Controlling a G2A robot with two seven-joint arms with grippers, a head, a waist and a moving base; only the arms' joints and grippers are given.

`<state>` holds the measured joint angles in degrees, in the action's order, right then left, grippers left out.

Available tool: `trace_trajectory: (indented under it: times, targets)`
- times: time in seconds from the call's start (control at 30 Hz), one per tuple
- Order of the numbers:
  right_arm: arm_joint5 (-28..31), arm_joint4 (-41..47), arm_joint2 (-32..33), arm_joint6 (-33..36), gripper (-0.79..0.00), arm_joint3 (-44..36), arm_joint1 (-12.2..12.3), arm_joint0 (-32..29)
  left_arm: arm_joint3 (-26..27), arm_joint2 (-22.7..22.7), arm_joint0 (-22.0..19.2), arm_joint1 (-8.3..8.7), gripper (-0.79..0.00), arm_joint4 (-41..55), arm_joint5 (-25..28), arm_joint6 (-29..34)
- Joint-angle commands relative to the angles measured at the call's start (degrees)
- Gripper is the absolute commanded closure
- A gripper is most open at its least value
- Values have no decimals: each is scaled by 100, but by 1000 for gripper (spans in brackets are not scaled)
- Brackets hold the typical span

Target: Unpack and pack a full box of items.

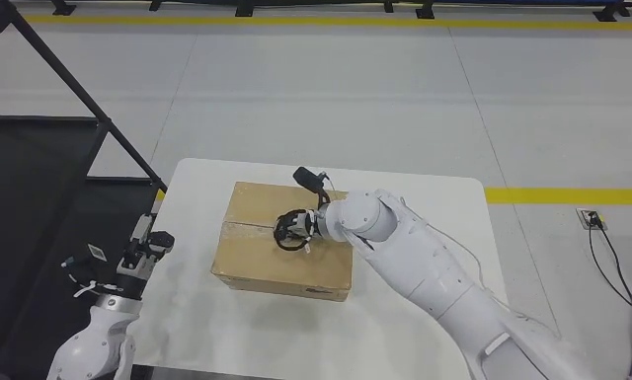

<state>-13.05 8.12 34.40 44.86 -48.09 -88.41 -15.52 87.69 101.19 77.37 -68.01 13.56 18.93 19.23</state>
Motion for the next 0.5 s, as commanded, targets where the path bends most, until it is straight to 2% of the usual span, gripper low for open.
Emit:
trace_trajectory:
  times: [0.0, 0.47]
  targets:
    - [-1, 50, -63, -19, 0, 105, -95, 58, -19, 45, 35, 6, -785, 59, 33, 46]
    - [439, 536, -305, -386, 0, 1196, -811, 385, -35, 180, 285, 21, -785, 309, 238, 242]
